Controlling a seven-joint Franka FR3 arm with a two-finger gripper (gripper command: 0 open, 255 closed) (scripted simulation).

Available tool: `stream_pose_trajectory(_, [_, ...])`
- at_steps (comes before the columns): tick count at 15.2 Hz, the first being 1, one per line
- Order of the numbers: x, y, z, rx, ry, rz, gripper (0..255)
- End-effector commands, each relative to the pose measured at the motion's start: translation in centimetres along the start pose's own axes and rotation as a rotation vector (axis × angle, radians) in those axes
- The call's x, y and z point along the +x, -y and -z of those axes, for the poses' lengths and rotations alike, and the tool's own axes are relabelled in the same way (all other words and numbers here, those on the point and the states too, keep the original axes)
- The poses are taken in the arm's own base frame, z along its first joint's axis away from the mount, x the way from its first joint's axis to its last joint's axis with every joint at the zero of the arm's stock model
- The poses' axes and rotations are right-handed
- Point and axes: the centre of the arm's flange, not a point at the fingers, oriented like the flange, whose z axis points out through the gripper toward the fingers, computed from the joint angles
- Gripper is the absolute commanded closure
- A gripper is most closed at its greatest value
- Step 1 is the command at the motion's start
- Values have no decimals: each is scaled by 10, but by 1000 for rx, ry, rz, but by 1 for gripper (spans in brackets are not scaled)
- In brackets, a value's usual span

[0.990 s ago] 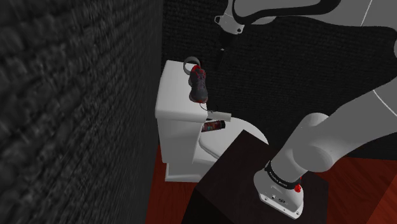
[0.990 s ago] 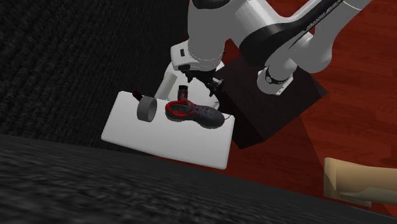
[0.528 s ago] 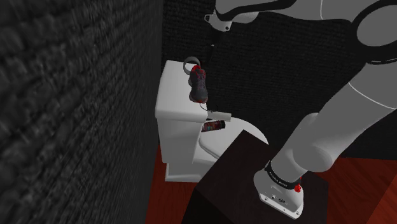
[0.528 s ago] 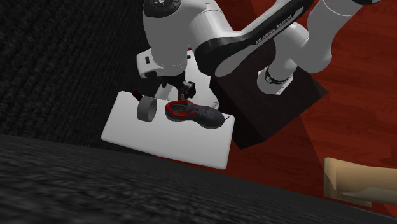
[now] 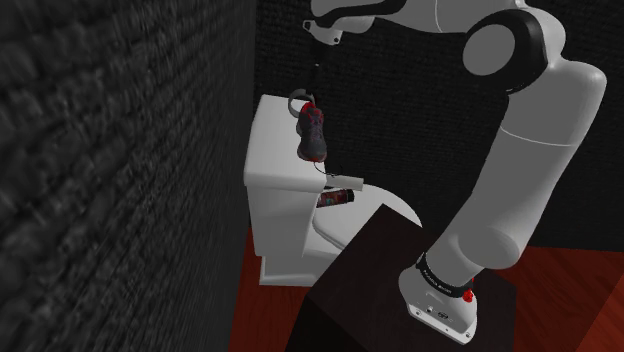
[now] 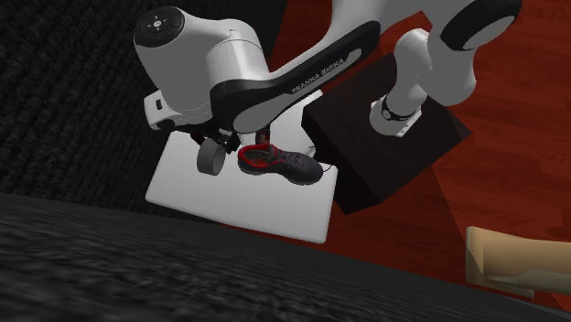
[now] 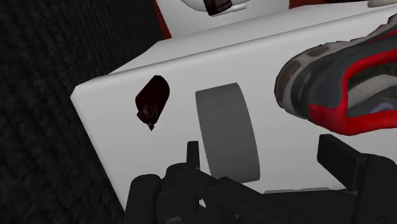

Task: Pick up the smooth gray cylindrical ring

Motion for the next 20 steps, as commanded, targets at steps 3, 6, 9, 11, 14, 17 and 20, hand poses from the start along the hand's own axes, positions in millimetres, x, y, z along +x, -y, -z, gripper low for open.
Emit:
stream_pose_trajectory(3, [15, -16, -15, 2, -6, 26, 0])
stream_pose_trajectory(6, [13, -16, -30, 2, -6, 26, 0])
stream_pose_trajectory(9, [12, -15, -44, 2, -6, 26, 0])
stream_pose_trajectory(11, [11, -15, -44, 2, -6, 26, 255])
stream_pose_trajectory(14, [11, -15, -44, 2, -6, 26, 255])
stream_pose_trajectory(17, [11, -15, -44, 2, -6, 26, 255])
stream_pose_trajectory(20, [12, -15, -44, 2, -6, 26, 255])
